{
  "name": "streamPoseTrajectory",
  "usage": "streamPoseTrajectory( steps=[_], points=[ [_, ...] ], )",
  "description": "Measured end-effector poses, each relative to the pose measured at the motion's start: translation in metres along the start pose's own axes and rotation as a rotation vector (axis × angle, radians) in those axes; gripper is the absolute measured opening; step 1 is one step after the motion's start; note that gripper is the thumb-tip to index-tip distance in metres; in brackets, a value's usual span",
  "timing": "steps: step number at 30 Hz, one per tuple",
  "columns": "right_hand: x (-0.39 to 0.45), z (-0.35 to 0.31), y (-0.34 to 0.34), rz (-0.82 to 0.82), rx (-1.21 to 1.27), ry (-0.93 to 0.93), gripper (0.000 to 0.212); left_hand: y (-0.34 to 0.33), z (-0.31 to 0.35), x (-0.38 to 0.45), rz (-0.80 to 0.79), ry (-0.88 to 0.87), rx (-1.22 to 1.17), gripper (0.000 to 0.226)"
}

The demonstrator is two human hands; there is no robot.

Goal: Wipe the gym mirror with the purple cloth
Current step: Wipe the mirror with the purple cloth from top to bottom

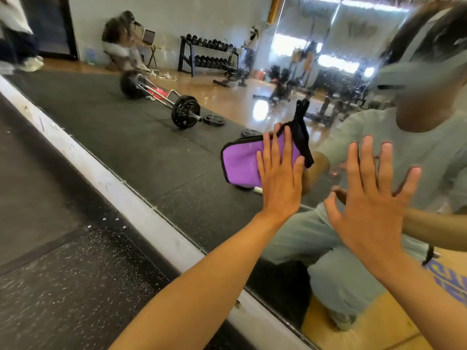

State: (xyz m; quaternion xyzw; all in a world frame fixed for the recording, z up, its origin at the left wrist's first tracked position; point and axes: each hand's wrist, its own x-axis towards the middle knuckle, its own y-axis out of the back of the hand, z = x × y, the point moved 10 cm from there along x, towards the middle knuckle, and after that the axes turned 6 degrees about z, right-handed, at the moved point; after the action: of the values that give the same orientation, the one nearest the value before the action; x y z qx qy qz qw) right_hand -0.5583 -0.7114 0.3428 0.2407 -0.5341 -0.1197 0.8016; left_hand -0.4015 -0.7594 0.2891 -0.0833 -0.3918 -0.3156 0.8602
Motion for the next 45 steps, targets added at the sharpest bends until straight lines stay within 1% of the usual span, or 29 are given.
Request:
streamPoseTrajectory(
  steps=[3, 4, 7, 8, 10, 12, 14, 16, 17, 18, 21, 22, 23, 25, 26, 28, 30, 32, 34, 36, 38, 39, 45],
  points=[
    [-0.001, 0.004, 0.001, -0.003, -0.003, 0.015, 0.085, 0.008, -0.005, 0.003, 0.078, 0.028, -0.052, 0.057],
    [-0.001, 0.004, 0.002, -0.002, -0.006, 0.020, 0.085, 0.013, -0.013, 0.004, 0.118, 0.079, -0.074, 0.056],
    [-0.001, 0.003, 0.003, 0.011, -0.007, 0.023, 0.084, 0.025, -0.048, 0.007, 0.249, 0.336, -0.122, 0.053],
    [-0.002, 0.003, 0.003, 0.014, -0.009, 0.019, 0.084, 0.026, -0.054, 0.007, 0.270, 0.389, -0.124, 0.053],
    [-0.001, 0.001, 0.001, 0.016, -0.019, 0.014, 0.084, 0.026, -0.051, 0.006, 0.285, 0.426, -0.121, 0.054],
    [0.001, 0.001, -0.001, 0.015, -0.030, 0.015, 0.083, 0.021, -0.030, 0.004, 0.244, 0.384, -0.122, 0.057],
    [0.000, 0.002, -0.002, 0.018, -0.041, 0.004, 0.083, 0.011, -0.001, 0.001, 0.162, 0.262, -0.123, 0.057],
    [-0.001, 0.003, -0.004, 0.009, -0.041, -0.007, 0.083, 0.009, 0.010, 0.003, 0.142, 0.136, -0.118, 0.055],
    [-0.002, 0.003, -0.004, 0.004, -0.036, -0.004, 0.083, 0.011, 0.008, 0.003, 0.153, 0.107, -0.110, 0.055],
    [-0.001, 0.002, -0.003, 0.001, -0.031, 0.002, 0.082, 0.014, -0.002, 0.004, 0.166, 0.118, -0.108, 0.055],
    [-0.002, 0.003, -0.001, -0.025, -0.020, 0.000, 0.081, 0.026, -0.044, -0.003, 0.172, 0.363, -0.194, 0.065],
    [-0.003, 0.004, 0.000, -0.019, -0.012, -0.005, 0.080, 0.032, -0.043, -0.003, 0.168, 0.380, -0.227, 0.065],
    [-0.003, 0.004, 0.002, -0.015, -0.012, -0.003, 0.079, 0.035, -0.028, 0.001, 0.146, 0.314, -0.238, 0.062],
    [0.000, 0.004, 0.003, -0.016, -0.020, 0.011, 0.079, 0.040, 0.016, 0.012, 0.108, 0.104, -0.280, 0.056],
    [0.001, 0.004, 0.003, -0.012, -0.015, 0.019, 0.080, 0.043, 0.039, 0.017, 0.094, 0.035, -0.330, 0.054],
    [-0.001, 0.004, 0.002, -0.002, -0.002, 0.018, 0.081, 0.053, 0.067, 0.024, 0.114, -0.002, -0.420, 0.053],
    [0.000, 0.002, 0.002, 0.022, -0.020, 0.025, 0.082, 0.059, 0.060, 0.028, 0.186, 0.012, -0.444, 0.053],
    [0.001, 0.002, 0.002, 0.027, -0.025, 0.034, 0.081, 0.052, 0.026, 0.022, 0.196, 0.079, -0.391, 0.054],
    [0.001, 0.002, 0.003, 0.023, -0.016, 0.040, 0.081, 0.036, -0.002, 0.009, 0.141, 0.135, -0.289, 0.053],
    [0.000, 0.001, 0.003, 0.017, 0.011, 0.043, 0.083, 0.026, -0.012, -0.002, 0.103, 0.081, -0.130, 0.052],
    [0.001, 0.004, 0.004, 0.017, 0.025, 0.044, 0.085, 0.021, -0.011, -0.003, 0.067, -0.009, 0.041, 0.058],
    [0.001, 0.003, 0.004, 0.016, 0.026, 0.053, 0.086, 0.021, -0.010, -0.001, 0.054, -0.040, 0.082, 0.062],
    [0.002, 0.000, 0.003, 0.032, 0.036, 0.069, 0.085, 0.015, -0.021, -0.005, -0.040, -0.090, 0.115, 0.076]
  ],
)
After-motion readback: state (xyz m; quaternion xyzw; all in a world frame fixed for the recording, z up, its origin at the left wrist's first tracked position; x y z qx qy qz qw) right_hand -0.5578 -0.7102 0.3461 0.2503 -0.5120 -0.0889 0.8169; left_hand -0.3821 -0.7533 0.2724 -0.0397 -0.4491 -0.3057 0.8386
